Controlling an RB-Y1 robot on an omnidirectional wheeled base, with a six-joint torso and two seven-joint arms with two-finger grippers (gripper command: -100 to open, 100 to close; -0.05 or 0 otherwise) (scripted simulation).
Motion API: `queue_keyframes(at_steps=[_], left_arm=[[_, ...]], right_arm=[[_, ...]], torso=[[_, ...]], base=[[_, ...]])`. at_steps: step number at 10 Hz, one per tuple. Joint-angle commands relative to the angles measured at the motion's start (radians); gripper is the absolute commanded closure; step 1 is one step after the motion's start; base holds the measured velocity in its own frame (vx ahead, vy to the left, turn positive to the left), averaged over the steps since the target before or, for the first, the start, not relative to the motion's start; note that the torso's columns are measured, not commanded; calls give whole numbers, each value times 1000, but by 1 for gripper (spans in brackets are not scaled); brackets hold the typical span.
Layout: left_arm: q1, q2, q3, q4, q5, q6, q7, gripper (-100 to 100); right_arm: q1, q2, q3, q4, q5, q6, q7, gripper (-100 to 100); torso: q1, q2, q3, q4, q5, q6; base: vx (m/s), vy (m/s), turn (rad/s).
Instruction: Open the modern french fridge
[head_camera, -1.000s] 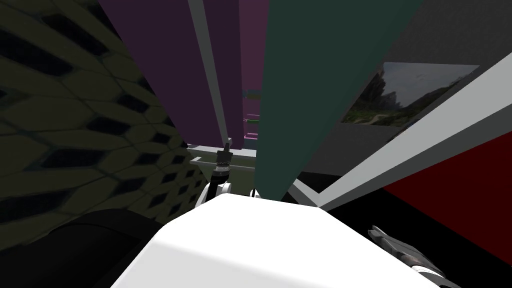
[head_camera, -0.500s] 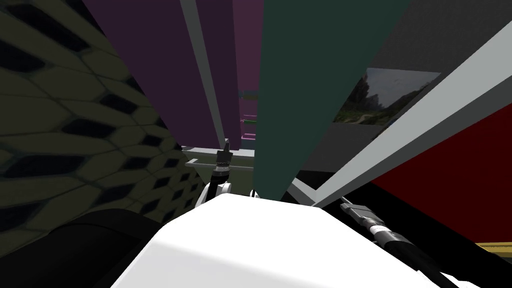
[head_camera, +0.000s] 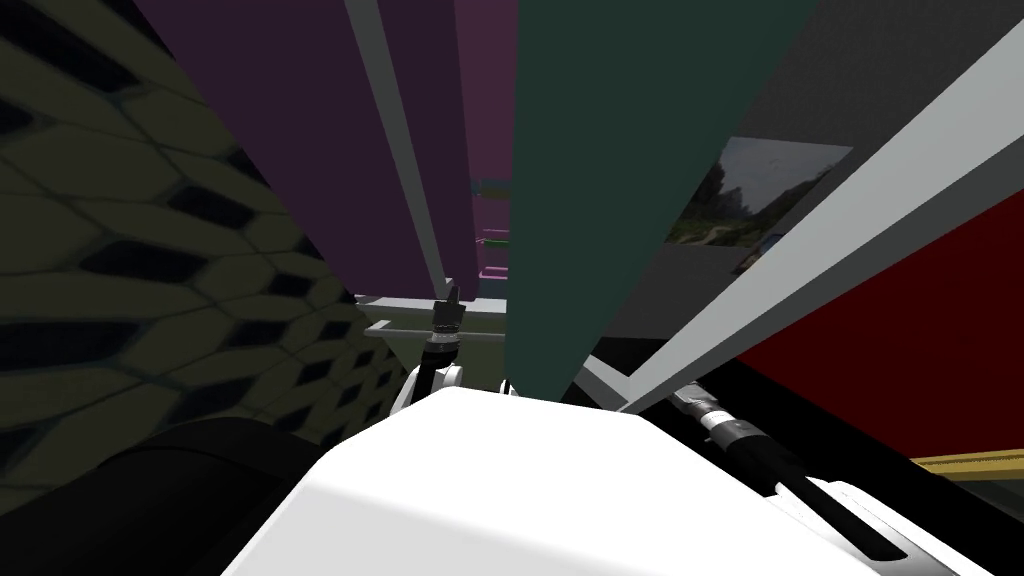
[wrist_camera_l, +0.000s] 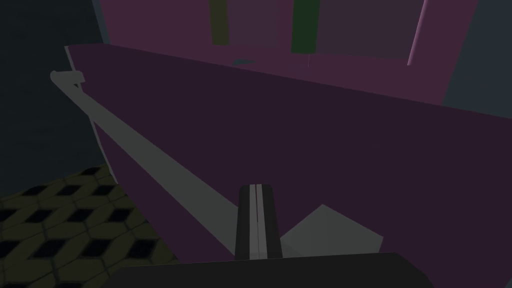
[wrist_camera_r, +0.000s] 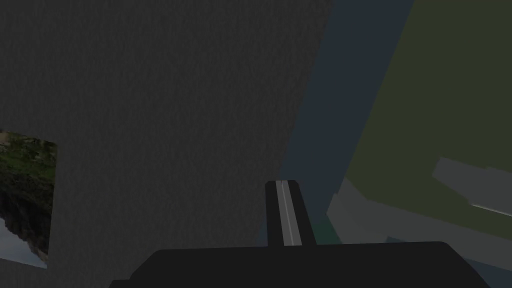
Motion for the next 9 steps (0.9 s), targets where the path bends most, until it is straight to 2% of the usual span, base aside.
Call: queue_keyframes(at_steps=[1, 7, 8, 9], left_arm=[[0, 0, 0, 0, 0, 0, 0, 0], [0, 0, 0, 0, 0, 0, 0, 0], [0, 0, 0, 0, 0, 0, 0, 0], [0, 0, 0, 0, 0, 0, 0, 0]], right_arm=[[-59, -32, 41, -75, 9, -65, 5, 100], [-59, -32, 41, -75, 9, -65, 5, 100], [-65, -22, 32, -125, 59, -88, -45, 100], [-65, -22, 32, -151, 88, -88, -49, 100]], torso=[[0, 0, 0, 0, 0, 0], [-1, -3, -1, -1, -1, 0], [-1, -3, -1, -2, -1, 1], [3, 6, 2, 2, 0, -2]], base=[[2, -5, 13], [-1, -13, -9], [-117, 6, 310], [-124, 2, 203]])
